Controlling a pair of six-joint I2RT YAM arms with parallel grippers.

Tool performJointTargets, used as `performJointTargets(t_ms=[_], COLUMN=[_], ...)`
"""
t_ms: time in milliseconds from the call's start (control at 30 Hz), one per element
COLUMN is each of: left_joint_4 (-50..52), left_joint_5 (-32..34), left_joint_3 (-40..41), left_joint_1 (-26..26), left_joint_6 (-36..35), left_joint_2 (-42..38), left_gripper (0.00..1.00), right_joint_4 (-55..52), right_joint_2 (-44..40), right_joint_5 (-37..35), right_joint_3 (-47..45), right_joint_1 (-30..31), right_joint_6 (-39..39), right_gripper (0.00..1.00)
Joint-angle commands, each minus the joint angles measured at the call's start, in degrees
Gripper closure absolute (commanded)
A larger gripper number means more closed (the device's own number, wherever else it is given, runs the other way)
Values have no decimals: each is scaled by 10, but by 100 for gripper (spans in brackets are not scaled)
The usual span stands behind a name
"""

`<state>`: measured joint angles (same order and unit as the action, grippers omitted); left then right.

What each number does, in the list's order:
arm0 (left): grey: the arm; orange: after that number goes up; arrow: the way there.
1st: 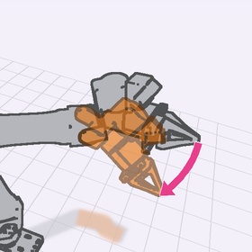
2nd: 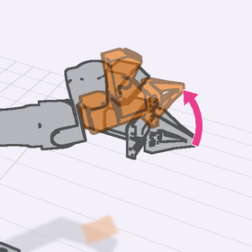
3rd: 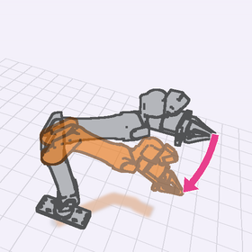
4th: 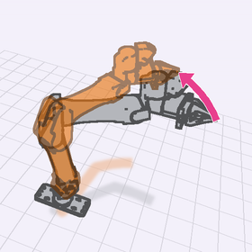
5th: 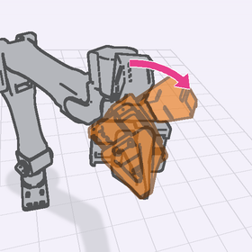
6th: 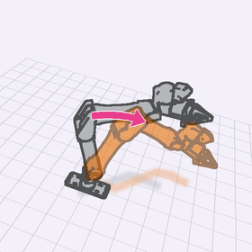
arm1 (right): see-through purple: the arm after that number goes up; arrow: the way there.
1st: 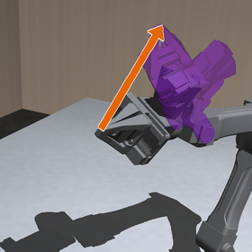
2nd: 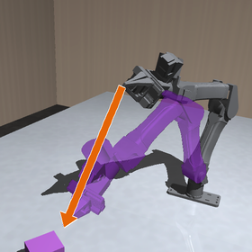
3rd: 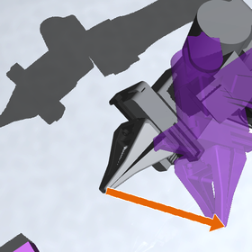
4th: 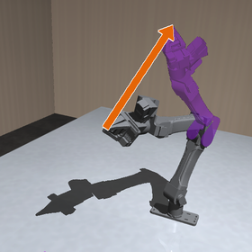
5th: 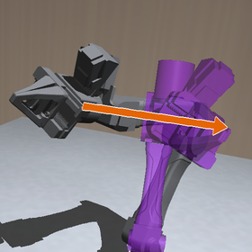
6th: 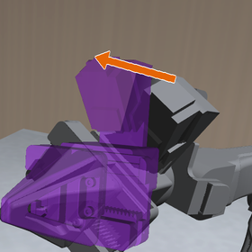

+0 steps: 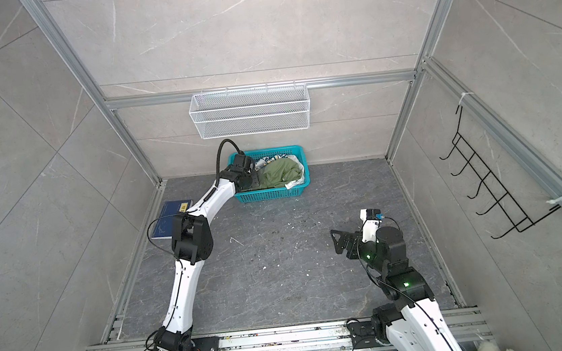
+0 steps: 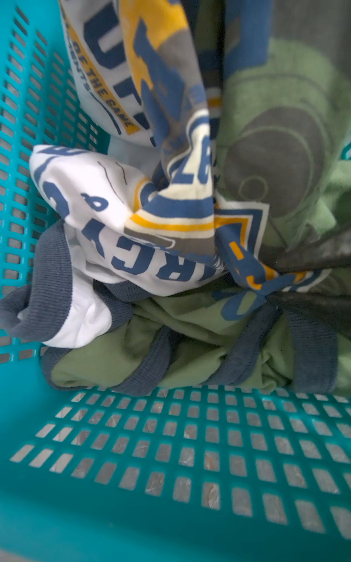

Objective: Fold and stack tank tops
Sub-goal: Pick up the tank top from the basket.

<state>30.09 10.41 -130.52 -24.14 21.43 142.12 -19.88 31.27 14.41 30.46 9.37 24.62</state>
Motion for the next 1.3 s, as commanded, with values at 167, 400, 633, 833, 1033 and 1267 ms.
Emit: performJointTargets(t_ms=[167,400,633,833,1033,1267], left_joint_4=[3,-18,-35,-37,-56,-42], left_joint_5=[16,21,33,30,9,79], left_joint_3=[-18,1,-21,-42,-63,-142], left_joint_1=[-31,-55,-87,-106,-140,-246], left_joint_6=[-16,-9,-32,-35,-80,-202], left_joint_2=[-127,-201,-256,-298,-340,-363], left_gripper=[95,100,100,100,100,100], right_joint_4=[-22,-41,-47,-61,-55,-51], right_joint_2=[-13,-23,-28,-28,-26,-23], right_joint_5=[-9,-17,-18,-31,-25,-23], right_joint_3=[3,12,11,20,22,28], right_joint_1=[2,2,3,3,2,3], right_joint_6=[-16,-20,-17,-23,-18,-17], right_gripper=[1,1,0,0,0,0])
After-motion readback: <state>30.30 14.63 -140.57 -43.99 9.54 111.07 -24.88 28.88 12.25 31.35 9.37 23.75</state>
